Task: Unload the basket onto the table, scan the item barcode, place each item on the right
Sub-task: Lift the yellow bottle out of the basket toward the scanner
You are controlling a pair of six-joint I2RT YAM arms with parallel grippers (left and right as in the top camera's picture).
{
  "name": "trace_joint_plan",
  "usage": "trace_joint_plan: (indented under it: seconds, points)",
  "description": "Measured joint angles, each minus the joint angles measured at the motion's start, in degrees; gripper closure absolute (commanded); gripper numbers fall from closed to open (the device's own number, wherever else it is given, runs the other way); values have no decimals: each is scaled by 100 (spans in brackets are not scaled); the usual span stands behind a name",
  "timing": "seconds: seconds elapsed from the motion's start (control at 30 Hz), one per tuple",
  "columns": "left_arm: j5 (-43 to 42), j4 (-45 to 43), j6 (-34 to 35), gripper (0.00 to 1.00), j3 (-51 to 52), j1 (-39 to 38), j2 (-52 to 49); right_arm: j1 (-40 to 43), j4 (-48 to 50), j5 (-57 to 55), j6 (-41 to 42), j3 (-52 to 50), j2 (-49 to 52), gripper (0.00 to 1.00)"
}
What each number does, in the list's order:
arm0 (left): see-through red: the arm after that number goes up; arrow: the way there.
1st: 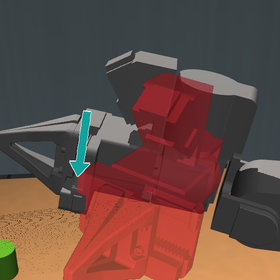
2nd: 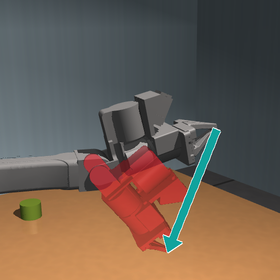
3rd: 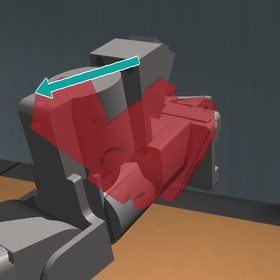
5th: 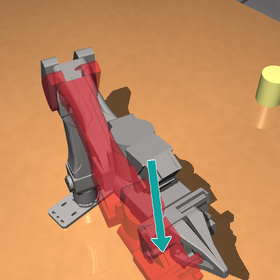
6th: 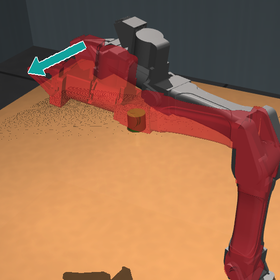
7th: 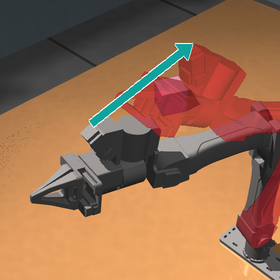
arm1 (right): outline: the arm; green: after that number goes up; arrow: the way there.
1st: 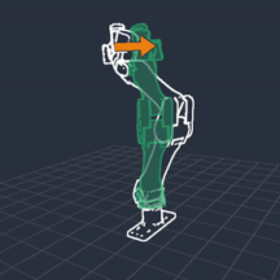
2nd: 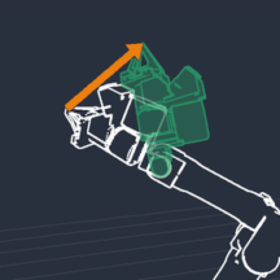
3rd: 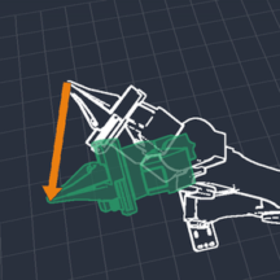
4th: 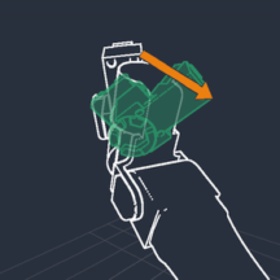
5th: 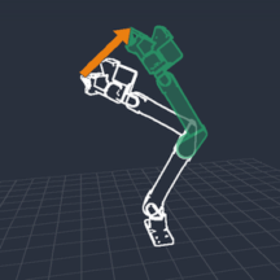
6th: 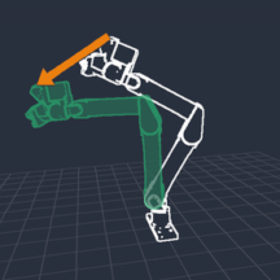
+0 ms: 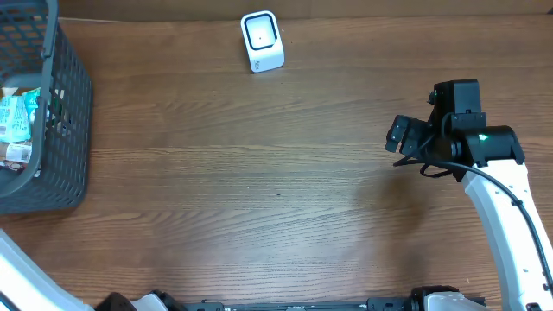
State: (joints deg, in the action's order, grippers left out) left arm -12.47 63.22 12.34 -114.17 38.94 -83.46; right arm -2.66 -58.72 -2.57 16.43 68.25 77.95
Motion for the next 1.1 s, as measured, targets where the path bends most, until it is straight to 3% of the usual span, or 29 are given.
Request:
trace_joint_plan:
  seconds: [0.6, 1.1]
  points:
    - [28, 175, -125, 73, 2, -2256, 920, 0, -2, 0, 2, 0, 0, 0]
    - [68, 1517, -350, 73, 2, -3373, 835, 0, -2, 0, 2, 0, 0, 0]
